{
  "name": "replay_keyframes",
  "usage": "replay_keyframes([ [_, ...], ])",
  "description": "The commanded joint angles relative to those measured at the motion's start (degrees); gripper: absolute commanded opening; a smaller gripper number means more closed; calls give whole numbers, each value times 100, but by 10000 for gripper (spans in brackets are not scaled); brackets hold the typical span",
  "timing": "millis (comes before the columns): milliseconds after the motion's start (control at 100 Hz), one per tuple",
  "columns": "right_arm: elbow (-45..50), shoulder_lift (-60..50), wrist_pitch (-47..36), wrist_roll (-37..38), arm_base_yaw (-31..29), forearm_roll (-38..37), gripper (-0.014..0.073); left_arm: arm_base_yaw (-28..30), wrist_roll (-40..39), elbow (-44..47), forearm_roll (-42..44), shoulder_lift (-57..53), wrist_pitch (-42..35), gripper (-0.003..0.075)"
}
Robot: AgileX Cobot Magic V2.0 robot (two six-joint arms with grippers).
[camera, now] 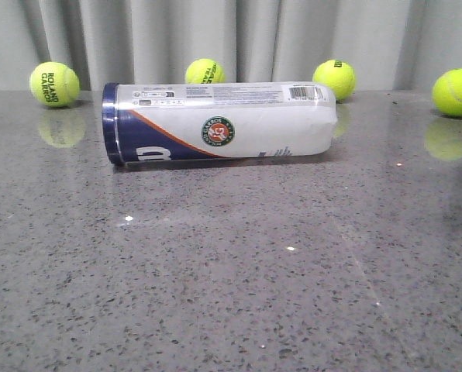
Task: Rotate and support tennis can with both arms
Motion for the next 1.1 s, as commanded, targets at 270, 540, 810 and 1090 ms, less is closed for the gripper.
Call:
replay_keyframes([
  [270,1769,-1982,-2056,23,-23,-106,-67,-34,-52,262,-11,-199,-466,-20],
  [540,3021,-3322,-2675,23,-23,-106,-67,-34,-52,252,-11,-199,-740,-20],
  [810,3751,-4267,-2998,23,-23,-106,-67,-34,-52,169,-53,-199,-1188,-20],
  [1090,3962,-4421,-3083,23,-23,-106,-67,-34,-52,-372,-53,-188,-1212,-20],
])
